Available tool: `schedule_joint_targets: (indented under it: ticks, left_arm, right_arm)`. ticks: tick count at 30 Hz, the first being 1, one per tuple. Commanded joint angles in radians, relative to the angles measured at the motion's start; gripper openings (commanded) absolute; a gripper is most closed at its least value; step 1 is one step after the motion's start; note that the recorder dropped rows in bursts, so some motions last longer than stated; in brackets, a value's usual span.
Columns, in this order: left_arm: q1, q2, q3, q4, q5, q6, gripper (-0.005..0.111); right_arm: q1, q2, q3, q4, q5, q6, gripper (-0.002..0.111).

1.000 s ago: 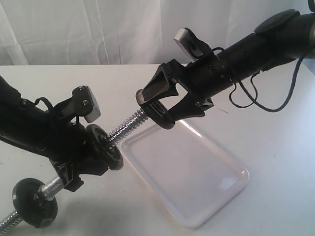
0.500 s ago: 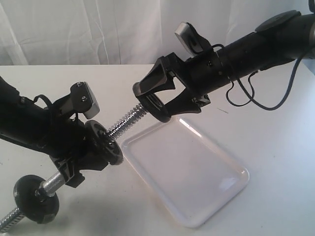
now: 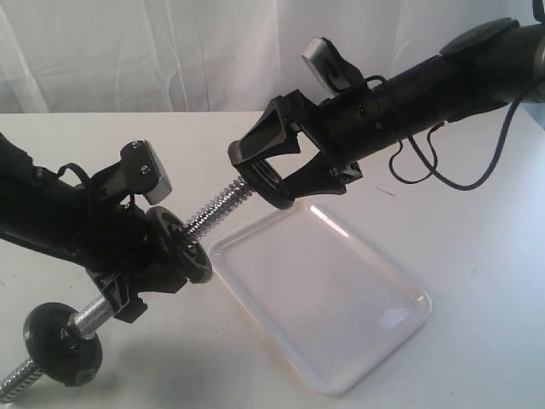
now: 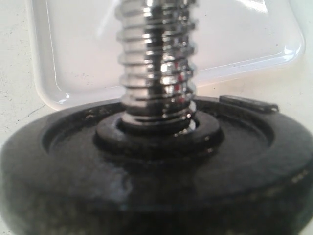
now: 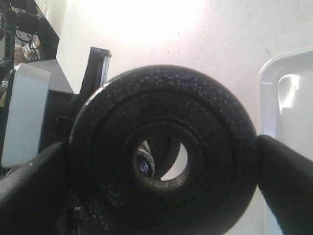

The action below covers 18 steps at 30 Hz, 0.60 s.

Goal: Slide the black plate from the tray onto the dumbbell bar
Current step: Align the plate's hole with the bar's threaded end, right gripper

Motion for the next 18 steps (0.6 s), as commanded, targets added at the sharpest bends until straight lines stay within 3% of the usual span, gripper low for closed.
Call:
schedule_joint_targets:
  ticks: [1, 18]
  left_arm:
    - [-0.006, -0.054, -0.029, -0.133, 0.003, 0.018, 0.0]
    - [-0.006, -0.054, -0.029, -0.126, 0.004, 0.018, 0.0]
  right_arm:
    - [0.026, -0.016, -0.007, 0.096, 0.057, -0.014, 0.0]
    - [0.026, -0.033, -0.007, 0.139, 0.057, -0.037, 0.0]
